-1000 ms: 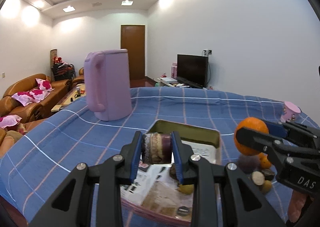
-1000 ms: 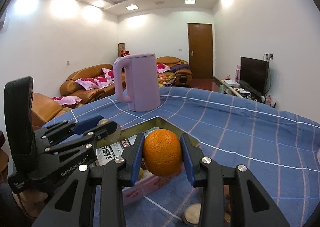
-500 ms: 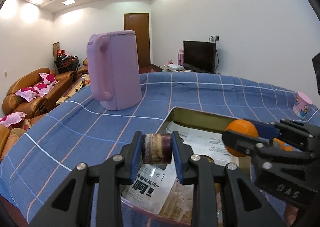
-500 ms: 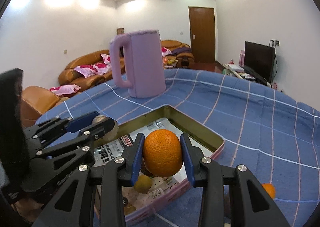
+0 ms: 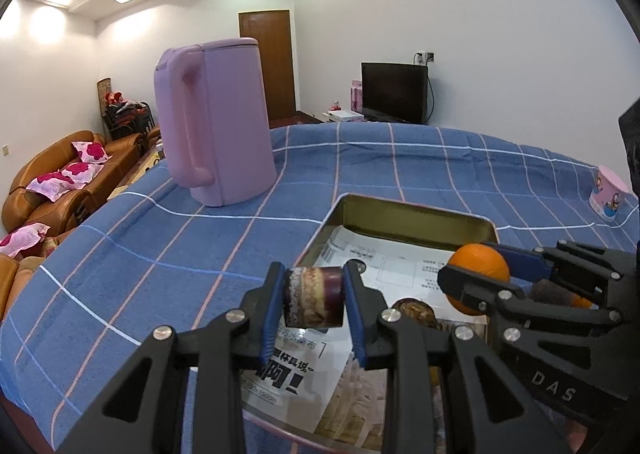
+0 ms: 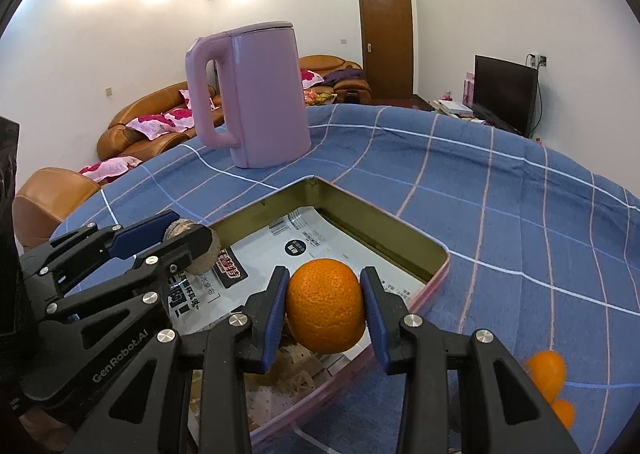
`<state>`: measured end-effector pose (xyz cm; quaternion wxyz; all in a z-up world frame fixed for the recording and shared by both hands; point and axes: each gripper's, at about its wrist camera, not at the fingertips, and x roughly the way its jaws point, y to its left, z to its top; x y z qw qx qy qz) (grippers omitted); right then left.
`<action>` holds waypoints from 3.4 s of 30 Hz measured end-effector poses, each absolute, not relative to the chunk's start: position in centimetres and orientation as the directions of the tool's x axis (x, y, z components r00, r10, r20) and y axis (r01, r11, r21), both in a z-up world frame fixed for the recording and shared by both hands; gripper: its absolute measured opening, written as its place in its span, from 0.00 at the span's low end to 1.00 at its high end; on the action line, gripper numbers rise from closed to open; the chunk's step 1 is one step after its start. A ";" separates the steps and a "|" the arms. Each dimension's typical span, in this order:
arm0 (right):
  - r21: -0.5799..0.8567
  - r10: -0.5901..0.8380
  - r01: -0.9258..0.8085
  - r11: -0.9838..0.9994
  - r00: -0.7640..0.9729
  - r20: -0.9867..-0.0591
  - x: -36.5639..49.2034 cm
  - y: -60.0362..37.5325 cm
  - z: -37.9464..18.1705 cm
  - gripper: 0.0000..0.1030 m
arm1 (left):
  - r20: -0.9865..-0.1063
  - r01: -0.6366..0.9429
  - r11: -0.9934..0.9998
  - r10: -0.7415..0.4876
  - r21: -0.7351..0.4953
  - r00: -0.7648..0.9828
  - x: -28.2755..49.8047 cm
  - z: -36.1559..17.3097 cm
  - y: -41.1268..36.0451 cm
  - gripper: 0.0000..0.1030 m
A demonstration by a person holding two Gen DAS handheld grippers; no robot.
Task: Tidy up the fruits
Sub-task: 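Open left tool to drop the cylinder while right tool holds the orange above the tin, then open the right tool to drop the orange into the tin, then move left tool to the flat round brown disc while right tool grasps a green-yellow fruit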
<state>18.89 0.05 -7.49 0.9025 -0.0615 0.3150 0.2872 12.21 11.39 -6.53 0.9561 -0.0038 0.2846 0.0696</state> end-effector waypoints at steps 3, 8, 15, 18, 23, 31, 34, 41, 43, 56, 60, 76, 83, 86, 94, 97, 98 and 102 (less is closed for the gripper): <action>0.069 0.476 -0.556 0.828 0.633 -0.610 18.9 0.1 -7.7 0.38 | -0.564 -0.131 0.991 0.114 0.010 0.818 12.6 -6.7 11.6 0.30; 0.079 0.480 -0.558 0.826 0.622 -0.619 18.9 0.2 -8.0 0.38 | -0.573 -0.128 0.992 0.115 0.019 0.811 12.9 -6.9 11.5 0.30; 0.096 0.500 -0.573 0.814 0.608 -0.616 18.8 0.3 -8.0 0.39 | -0.571 -0.123 0.992 0.114 0.023 0.813 12.7 -6.9 11.3 0.33; 0.073 0.485 -0.566 0.821 0.626 -0.611 18.4 0.2 -7.8 0.44 | -0.571 -0.130 0.991 0.116 0.016 0.813 12.5 -6.8 11.3 0.37; 0.083 0.500 -0.565 0.821 0.641 -0.582 17.2 -1.0 -7.0 0.46 | -0.545 -0.145 0.989 0.126 0.008 0.829 11.2 -5.9 11.1 0.58; 0.046 0.460 -0.516 0.855 0.715 -0.526 13.6 -6.9 -5.4 0.51 | -0.479 -0.128 0.992 0.116 0.007 0.870 7.9 -4.4 8.5 0.71; 0.031 0.394 -0.446 0.895 0.753 -0.528 12.8 -10.6 -5.5 0.53 | -0.481 -0.092 0.996 0.075 -0.011 0.874 7.3 -4.4 7.0 0.72; 0.066 0.323 -0.351 0.934 0.752 -0.574 11.6 -16.1 -6.7 0.54 | -0.511 -0.037 0.999 0.019 -0.025 0.860 7.4 -5.3 3.8 0.72; 0.072 0.344 -0.378 0.923 0.727 -0.594 11.5 -15.7 -7.4 0.54 | -0.520 -0.024 0.999 0.009 -0.021 0.854 7.3 -5.6 2.9 0.72; 0.045 0.365 -0.457 0.888 0.644 -0.672 11.1 -13.1 -9.5 0.41 | -0.550 0.004 1.000 -0.017 -0.025 0.835 7.1 -6.5 1.7 0.72; 0.048 0.366 -0.464 0.885 0.626 -0.689 11.2 -12.6 -9.8 0.40 | -0.552 0.024 1.000 -0.031 -0.019 0.833 7.0 -6.6 1.2 0.72; 0.168 0.421 -0.447 0.879 0.559 -0.715 12.7 -13.4 -10.8 0.27 | -0.585 0.103 0.995 -0.088 -0.008 0.806 7.5 -7.2 -1.0 0.72; 0.111 0.359 -0.389 0.915 0.655 -0.665 11.5 -15.3 -9.4 0.27 | -0.581 0.147 0.989 -0.124 -0.007 0.804 7.5 -6.8 -2.2 0.72; 0.088 0.314 -0.343 0.935 0.687 -0.655 11.4 -16.7 -9.1 0.27 | -0.587 0.185 0.983 -0.141 0.016 0.797 7.7 -6.8 -3.4 0.72; 0.115 0.307 -0.311 0.944 0.689 -0.656 11.9 -18.2 -9.4 0.27 | -0.675 0.234 0.972 -0.171 0.002 0.718 9.7 -8.4 -4.9 0.59; 0.131 0.319 -0.313 0.941 0.687 -0.653 12.0 -18.5 -9.4 0.27 | -0.703 0.247 0.969 -0.192 -0.023 0.685 10.3 -8.9 -4.9 0.40; 0.134 0.324 -0.316 0.939 0.686 -0.651 11.9 -18.5 -9.4 0.27 | -0.704 0.255 0.967 -0.201 -0.029 0.681 10.3 -9.0 -5.0 0.38; 0.147 0.343 -0.328 0.933 0.689 -0.638 11.7 -18.5 -9.4 0.27 | -0.695 0.265 0.964 -0.200 -0.014 0.691 9.9 -9.0 -5.3 0.34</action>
